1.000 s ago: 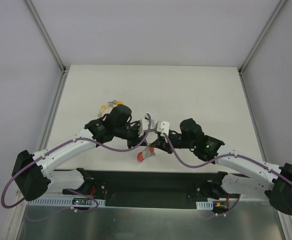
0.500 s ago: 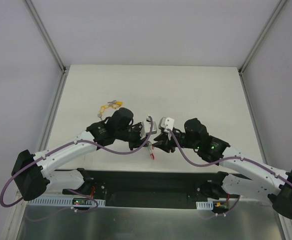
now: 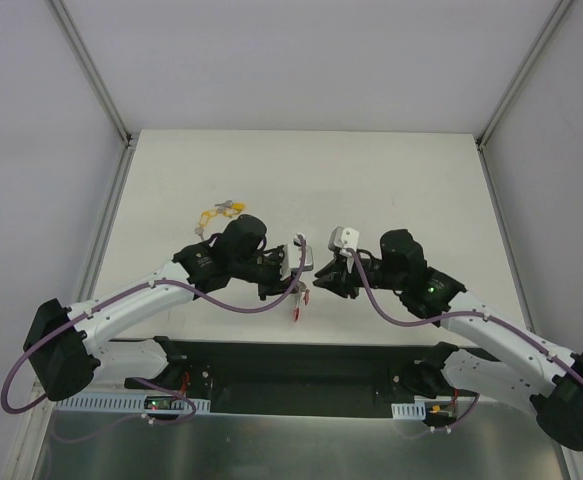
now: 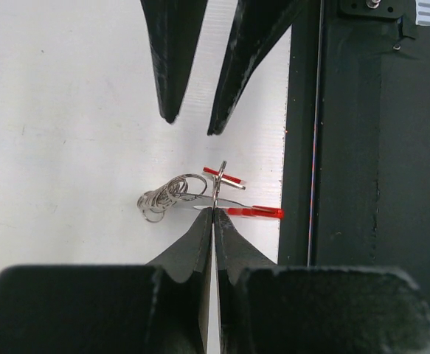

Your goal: Put the keys on the keyring

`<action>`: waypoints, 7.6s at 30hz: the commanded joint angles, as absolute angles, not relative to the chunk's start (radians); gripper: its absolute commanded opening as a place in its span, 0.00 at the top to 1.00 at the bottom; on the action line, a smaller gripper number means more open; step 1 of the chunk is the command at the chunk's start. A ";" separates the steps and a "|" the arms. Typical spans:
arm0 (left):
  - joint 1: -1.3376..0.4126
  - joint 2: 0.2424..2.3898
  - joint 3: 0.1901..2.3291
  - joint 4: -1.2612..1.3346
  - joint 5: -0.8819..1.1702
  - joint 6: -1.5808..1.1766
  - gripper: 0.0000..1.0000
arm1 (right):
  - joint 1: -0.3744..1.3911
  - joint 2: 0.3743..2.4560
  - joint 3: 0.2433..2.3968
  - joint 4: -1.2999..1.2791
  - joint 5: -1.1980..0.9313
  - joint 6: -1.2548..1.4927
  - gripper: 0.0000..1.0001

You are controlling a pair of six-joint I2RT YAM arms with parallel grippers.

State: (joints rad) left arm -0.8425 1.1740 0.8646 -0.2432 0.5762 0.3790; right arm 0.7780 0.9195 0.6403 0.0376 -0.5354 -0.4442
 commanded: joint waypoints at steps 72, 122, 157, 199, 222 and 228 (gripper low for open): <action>-0.859 1.209 0.904 -0.175 0.621 0.322 1.00 | 0.796 1.043 0.723 0.103 -0.710 -0.480 0.99; -0.833 1.172 0.885 -0.086 0.667 0.261 1.00 | 0.716 0.928 0.604 0.156 -0.742 -0.457 0.88; -0.842 1.204 0.933 -0.110 0.614 0.187 1.00 | 0.787 0.993 0.696 0.014 -0.675 -0.546 0.99; -0.785 1.144 0.839 0.041 0.569 0.044 1.00 | 0.825 0.795 0.585 0.118 -0.379 -0.298 0.59; -0.785 1.115 0.793 0.172 0.561 0.037 1.00 | 0.839 0.936 0.595 0.207 -0.333 -0.250 0.89; -0.785 1.104 0.758 0.241 0.558 0.026 1.00 | 0.841 0.917 0.604 0.177 -0.353 -0.293 0.99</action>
